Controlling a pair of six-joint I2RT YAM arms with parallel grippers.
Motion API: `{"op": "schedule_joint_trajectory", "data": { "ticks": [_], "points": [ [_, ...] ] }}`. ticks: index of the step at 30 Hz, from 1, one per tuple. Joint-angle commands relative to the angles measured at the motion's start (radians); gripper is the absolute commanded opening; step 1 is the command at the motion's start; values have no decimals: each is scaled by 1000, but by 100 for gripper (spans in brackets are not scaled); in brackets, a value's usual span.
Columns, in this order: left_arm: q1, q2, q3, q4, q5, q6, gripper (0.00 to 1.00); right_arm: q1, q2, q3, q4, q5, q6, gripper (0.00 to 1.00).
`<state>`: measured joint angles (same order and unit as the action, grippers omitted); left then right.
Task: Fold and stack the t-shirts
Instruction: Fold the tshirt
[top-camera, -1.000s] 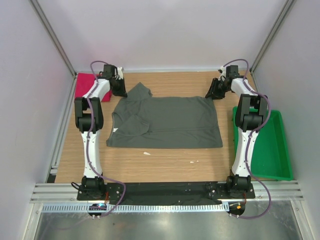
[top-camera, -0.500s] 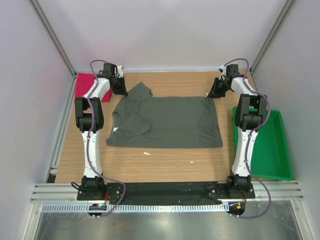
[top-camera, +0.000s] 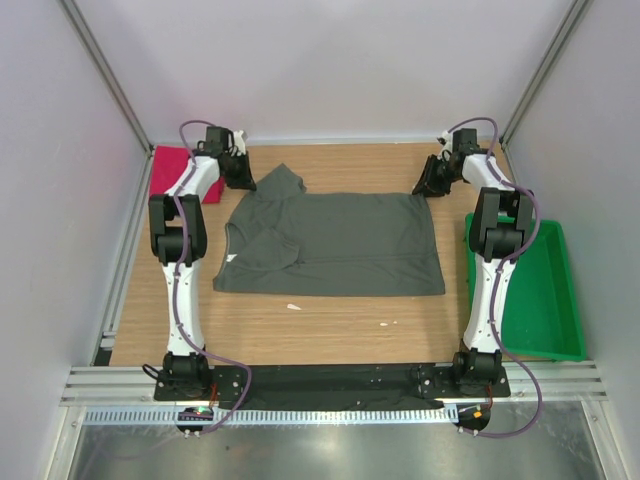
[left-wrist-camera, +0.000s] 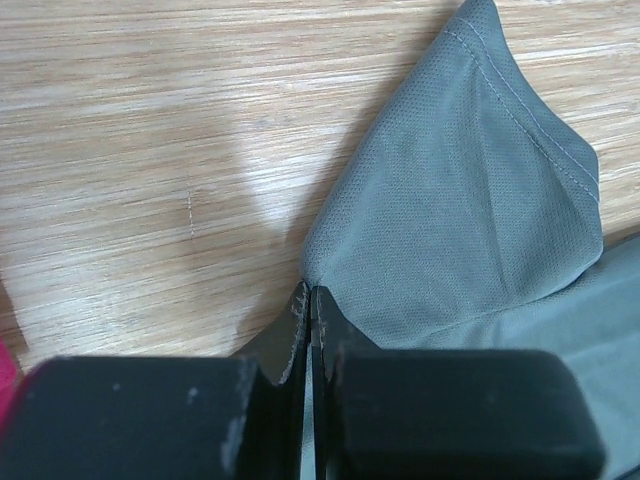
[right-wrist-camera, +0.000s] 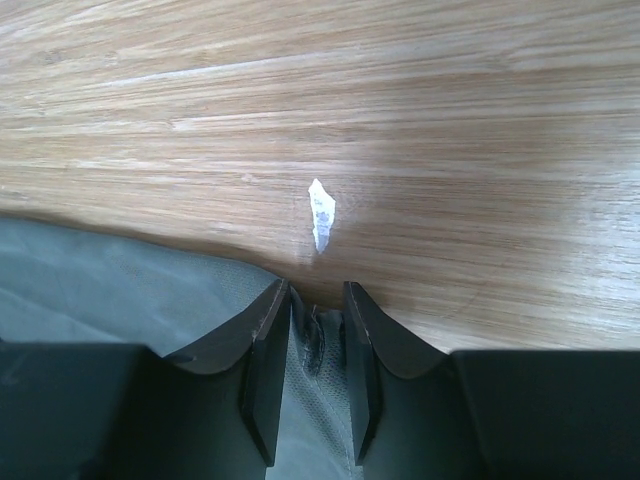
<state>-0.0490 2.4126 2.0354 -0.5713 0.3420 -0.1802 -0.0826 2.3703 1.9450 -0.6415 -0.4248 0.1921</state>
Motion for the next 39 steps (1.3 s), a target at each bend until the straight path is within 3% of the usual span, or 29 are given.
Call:
{"op": "schedule_joint_trajectory", "data": {
  "ticks": [1, 4, 10, 14, 25, 39],
  "points": [
    [8, -83, -7, 41, 26, -5, 0, -5, 4, 43, -21, 1, -3, 34],
    [8, -86, -7, 37, 29, -7, 0, -6, 7, 43, -23, 8, -3, 34],
    [9, -106, -12, 42, 32, -25, 0, -11, -6, 55, -18, 26, 13, 8],
    [15, -136, -23, 53, 43, -47, 0, -11, -39, 58, -1, 24, 36, 1],
    [20, -237, -115, 83, 63, -58, 0, -9, -129, 45, -69, 70, 58, 1],
    [20, -398, -314, 99, 34, -41, 0, -11, -295, -156, -63, 104, 64, 1]
  ]
}}
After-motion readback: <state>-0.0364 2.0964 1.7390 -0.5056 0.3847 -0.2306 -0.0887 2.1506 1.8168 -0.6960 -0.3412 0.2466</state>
